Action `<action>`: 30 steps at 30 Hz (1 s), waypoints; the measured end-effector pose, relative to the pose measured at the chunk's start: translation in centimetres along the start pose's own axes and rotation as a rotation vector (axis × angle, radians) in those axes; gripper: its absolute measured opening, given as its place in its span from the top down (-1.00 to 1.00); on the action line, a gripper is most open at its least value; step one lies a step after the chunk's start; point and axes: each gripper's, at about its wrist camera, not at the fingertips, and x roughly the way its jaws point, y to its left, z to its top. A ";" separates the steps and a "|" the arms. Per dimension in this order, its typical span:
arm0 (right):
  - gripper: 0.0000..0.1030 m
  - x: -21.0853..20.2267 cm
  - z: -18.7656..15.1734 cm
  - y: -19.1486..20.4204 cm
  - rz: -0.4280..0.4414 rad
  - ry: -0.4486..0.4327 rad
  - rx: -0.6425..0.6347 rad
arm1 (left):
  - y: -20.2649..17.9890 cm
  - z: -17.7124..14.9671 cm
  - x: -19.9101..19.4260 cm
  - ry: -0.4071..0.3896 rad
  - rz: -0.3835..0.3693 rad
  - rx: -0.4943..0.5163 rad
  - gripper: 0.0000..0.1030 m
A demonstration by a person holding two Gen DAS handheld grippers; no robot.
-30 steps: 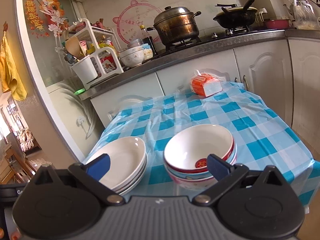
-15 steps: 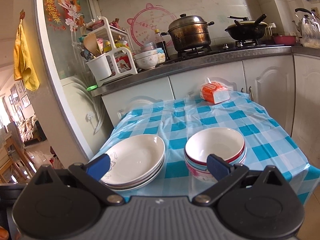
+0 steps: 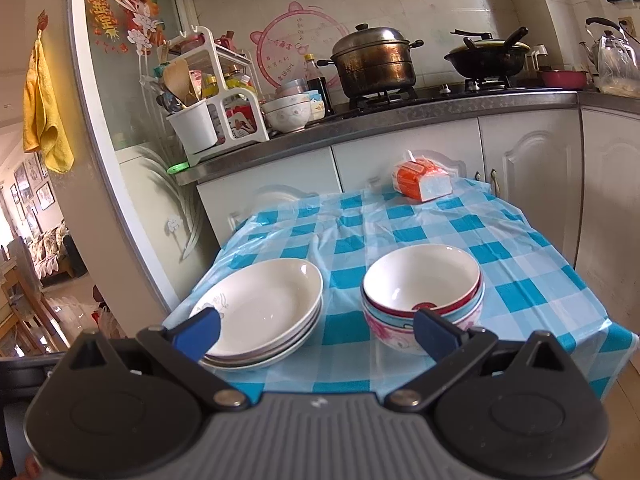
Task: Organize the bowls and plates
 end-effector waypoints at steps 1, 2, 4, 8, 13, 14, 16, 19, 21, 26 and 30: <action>-0.98 0.0 -0.1 -0.1 -0.003 0.002 0.002 | 0.0 -0.1 0.0 -0.003 0.005 -0.004 -1.00; -0.98 0.0 -0.1 -0.1 -0.005 0.003 0.003 | 0.1 -0.1 0.0 -0.006 0.011 -0.009 -1.00; -0.98 0.0 -0.2 -0.2 -0.012 0.005 0.003 | 0.0 -0.1 -0.1 -0.019 0.030 -0.008 -1.00; -0.98 0.2 -0.4 -0.4 -0.016 0.013 0.011 | -0.1 0.0 -0.3 -0.051 0.046 -0.005 -1.00; -0.98 0.2 -0.5 -0.5 -0.016 0.012 0.012 | 0.2 0.1 -0.7 -0.101 0.029 -0.046 -1.00; -0.98 0.2 -0.5 -0.5 -0.016 0.012 0.012 | 0.2 0.1 -0.8 -0.117 0.024 -0.044 -1.00; -0.98 0.2 -0.5 -0.5 -0.020 0.010 0.015 | -0.1 0.0 -1.1 -0.162 0.023 -0.026 -1.00; -0.98 0.0 -0.4 -0.9 -0.026 -0.003 0.023 | -0.9 -0.1 -1.7 -0.226 0.040 0.011 -1.00; -0.98 -0.2 -0.4 -1.2 -0.029 -0.020 0.029 | -1.4 -0.1 -2.1 -0.256 0.021 0.013 -1.00; -0.98 -0.8 -0.3 -2.0 -0.038 -0.090 0.028 | -2.3 0.0 -1.4 -0.220 -0.055 -0.010 -1.00; -0.98 -0.6 -0.7 -2.5 -0.076 -0.129 0.006 | -3.1 -0.2 0.4 -0.113 -0.091 0.001 -1.00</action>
